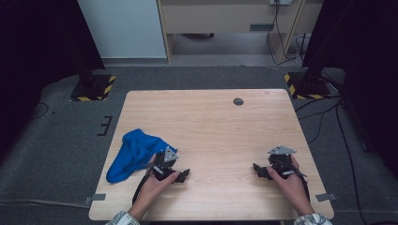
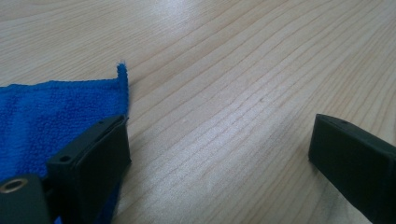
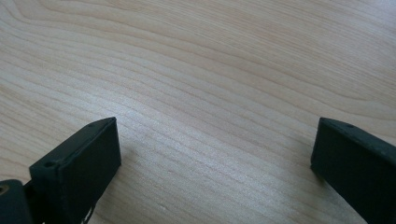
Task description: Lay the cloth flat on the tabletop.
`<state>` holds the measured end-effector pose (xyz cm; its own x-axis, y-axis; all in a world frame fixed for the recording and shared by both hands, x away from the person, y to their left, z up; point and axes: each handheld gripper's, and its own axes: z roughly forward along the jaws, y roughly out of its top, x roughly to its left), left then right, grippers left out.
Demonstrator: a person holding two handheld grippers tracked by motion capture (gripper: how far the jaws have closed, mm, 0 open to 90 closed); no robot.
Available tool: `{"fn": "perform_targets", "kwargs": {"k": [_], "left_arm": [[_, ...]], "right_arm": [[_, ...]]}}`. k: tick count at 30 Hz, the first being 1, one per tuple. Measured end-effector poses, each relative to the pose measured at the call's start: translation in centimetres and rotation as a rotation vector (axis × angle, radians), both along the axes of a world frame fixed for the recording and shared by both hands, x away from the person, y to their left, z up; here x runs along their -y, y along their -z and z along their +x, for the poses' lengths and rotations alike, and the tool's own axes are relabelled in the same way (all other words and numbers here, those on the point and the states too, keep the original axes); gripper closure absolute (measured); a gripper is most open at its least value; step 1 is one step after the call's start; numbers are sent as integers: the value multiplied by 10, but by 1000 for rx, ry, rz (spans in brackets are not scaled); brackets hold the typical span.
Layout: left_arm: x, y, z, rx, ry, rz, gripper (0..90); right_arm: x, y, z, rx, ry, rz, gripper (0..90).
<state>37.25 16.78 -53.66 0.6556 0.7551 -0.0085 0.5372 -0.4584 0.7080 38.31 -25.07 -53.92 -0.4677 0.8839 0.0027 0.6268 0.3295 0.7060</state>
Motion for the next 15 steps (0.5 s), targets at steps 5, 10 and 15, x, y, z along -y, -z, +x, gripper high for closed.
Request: {"fn": "perform_targets", "kwargs": {"k": [5, 10, 15], "left_arm": [[-2, -1, 0, 1, 1, -1, 55], [-5, -9, -2, 28, -5, -6, 77], [-18, -22, 0, 57, -19, -67, 84]], "right_arm": [[0, 0, 0, 1, 1, 0, 17], [-1, 0, 0, -4, -5, 0, 16], [-1, 0, 0, -4, -5, 0, 16]]}}
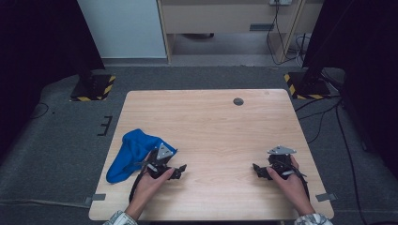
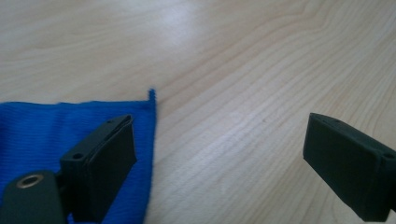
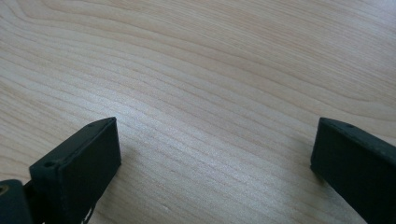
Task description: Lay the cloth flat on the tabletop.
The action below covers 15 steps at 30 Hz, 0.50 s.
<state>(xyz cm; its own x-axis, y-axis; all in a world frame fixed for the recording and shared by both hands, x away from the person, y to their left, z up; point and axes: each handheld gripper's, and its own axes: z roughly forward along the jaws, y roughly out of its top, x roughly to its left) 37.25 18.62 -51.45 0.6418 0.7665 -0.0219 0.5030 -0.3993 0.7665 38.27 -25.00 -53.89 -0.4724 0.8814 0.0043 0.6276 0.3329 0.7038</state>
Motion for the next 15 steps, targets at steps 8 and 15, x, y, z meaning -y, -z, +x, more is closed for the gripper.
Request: {"fn": "perform_targets", "kwargs": {"k": [8, 15], "left_arm": [[-25, -25, -6, 59, -45, -9, 92], [-46, -39, -9, 84, -110, 7, 92]], "right_arm": [[0, 0, 0, 0, 0, 0, 16], [0, 0, 0, 1, 1, 1, 14]]}}
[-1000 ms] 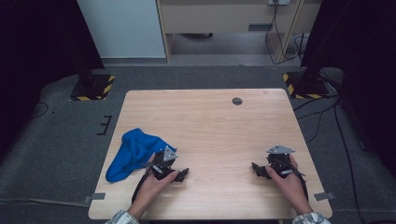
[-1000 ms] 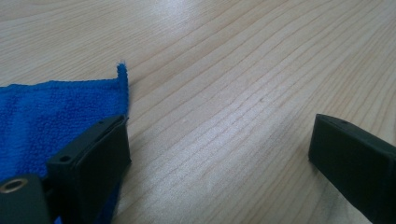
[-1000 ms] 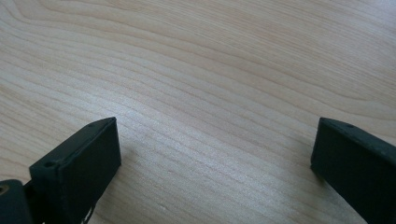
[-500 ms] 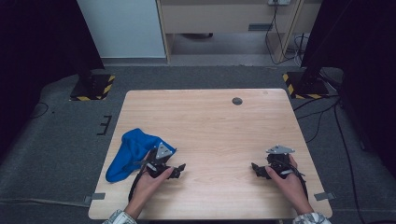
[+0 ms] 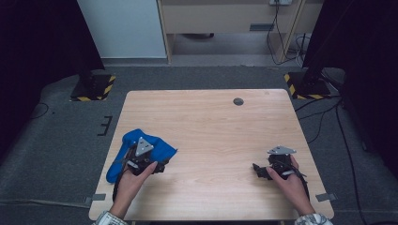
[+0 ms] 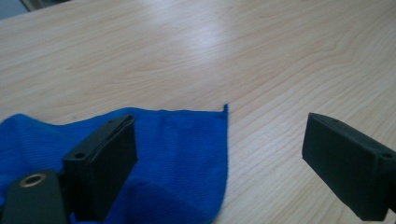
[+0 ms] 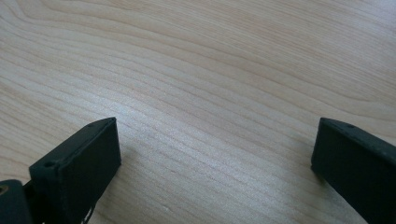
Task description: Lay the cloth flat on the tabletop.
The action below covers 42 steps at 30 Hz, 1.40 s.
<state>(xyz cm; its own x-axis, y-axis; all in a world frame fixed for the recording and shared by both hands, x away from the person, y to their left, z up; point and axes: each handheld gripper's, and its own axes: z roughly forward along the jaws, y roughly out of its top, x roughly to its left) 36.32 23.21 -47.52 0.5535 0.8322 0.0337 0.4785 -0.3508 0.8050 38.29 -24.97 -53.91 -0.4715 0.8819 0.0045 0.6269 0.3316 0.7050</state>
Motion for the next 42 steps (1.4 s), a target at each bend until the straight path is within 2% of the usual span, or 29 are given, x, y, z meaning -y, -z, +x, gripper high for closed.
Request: {"fn": "perform_targets", "kwargs": {"k": [1, 2, 7, 8, 9, 12, 13, 15, 23, 25, 26, 29, 33, 36, 37, 38, 39, 40, 42], "left_arm": [[0, 0, 0, 0, 0, 0, 92], [-4, -1, 1, 8, -9, 18, 92], [-24, -3, 3, 3, -49, 11, 95], [-32, -5, 3, 5, -69, -15, 94], [-32, -5, 3, 5, -69, -15, 95], [-49, -12, 3, 17, -104, -46, 95], [-49, -12, 3, 17, -104, -46, 95], [-61, -17, 2, 31, -132, -53, 95], [-82, -27, 1, 44, -173, -53, 90], [-89, -28, 1, 45, -184, -28, 84], [-91, -28, 2, 46, -189, -31, 83], [-99, -25, 3, 39, -201, -36, 70], [-106, -18, 5, 30, -223, -16, 57], [-109, -1, 10, -13, -220, -3, 53], [-109, -1, 10, -13, -220, -3, 53], [-106, 11, 13, -43, -205, 18, 53], [-105, 16, 14, -57, -202, 22, 53], [-105, 16, 14, -57, -202, 22, 54], [-103, 27, 18, -89, -204, 14, 53]], "right_arm": [[0, 0, 0, 0, 0, 0, 14], [0, 0, 0, 0, 1, 0, 14], [0, 0, 0, 0, 0, 1, 14], [0, 0, 0, 1, -1, 0, 13], [0, 0, 0, 1, -1, 0, 13], [0, 0, 0, 0, -1, 1, 12], [0, 0, 0, 0, -1, 1, 12], [0, 0, 0, 0, -1, 1, 12], [0, 0, 0, 0, -1, 1, 12], [0, 0, 0, -1, 0, 2, 11], [0, 0, 0, -1, 0, 2, 11], [0, 0, 0, -1, 0, 2, 11], [0, 0, 0, -1, 0, 2, 11], [-1, 0, 0, -3, 1, 2, 10], [-1, 0, 0, -3, 1, 2, 10], [-1, 0, 0, -3, 2, 2, 9], [-1, 0, 0, -3, 2, 2, 9], [-1, 0, 0, -3, 2, 2, 9], [-1, 0, 0, -3, 2, 2, 9]]}}
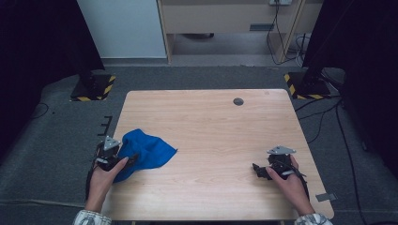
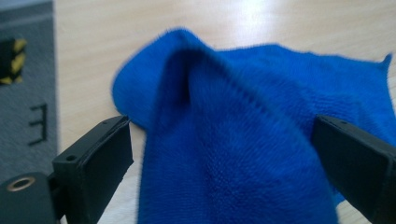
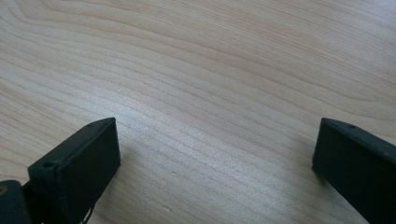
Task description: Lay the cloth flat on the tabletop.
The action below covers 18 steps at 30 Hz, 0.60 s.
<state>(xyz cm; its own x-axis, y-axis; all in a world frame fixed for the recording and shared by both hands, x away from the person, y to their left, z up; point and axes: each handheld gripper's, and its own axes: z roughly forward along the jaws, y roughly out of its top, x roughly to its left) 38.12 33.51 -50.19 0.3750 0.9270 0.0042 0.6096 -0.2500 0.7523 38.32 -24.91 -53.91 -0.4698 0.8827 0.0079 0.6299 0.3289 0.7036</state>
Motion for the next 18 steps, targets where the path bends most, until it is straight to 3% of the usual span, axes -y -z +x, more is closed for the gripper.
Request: {"fn": "perform_targets", "kwargs": {"k": [4, 10, 12, 15, 16, 17, 18], "left_arm": [[0, 11, 5, -31, -11, -11, 58], [4, 26, 9, -104, 34, -48, 171], [6, 26, 9, -101, 50, -48, 201], [8, 25, 8, -101, 72, -60, 331], [10, 25, 8, -97, 96, -56, 331], [12, 24, 7, -100, 109, -61, 450], [13, 24, 7, -102, 117, -63, 483]], "right_arm": [[0, 0, 0, 0, 0, 0, 9], [0, 0, 0, 1, 0, -1, 8], [0, 0, 0, 1, -1, -1, 8], [0, 0, 0, 1, -1, -1, 8], [0, 0, 0, 1, -1, -1, 8], [0, 0, 0, 1, -1, -2, 8], [0, 0, 0, 1, -1, -1, 8]]}}
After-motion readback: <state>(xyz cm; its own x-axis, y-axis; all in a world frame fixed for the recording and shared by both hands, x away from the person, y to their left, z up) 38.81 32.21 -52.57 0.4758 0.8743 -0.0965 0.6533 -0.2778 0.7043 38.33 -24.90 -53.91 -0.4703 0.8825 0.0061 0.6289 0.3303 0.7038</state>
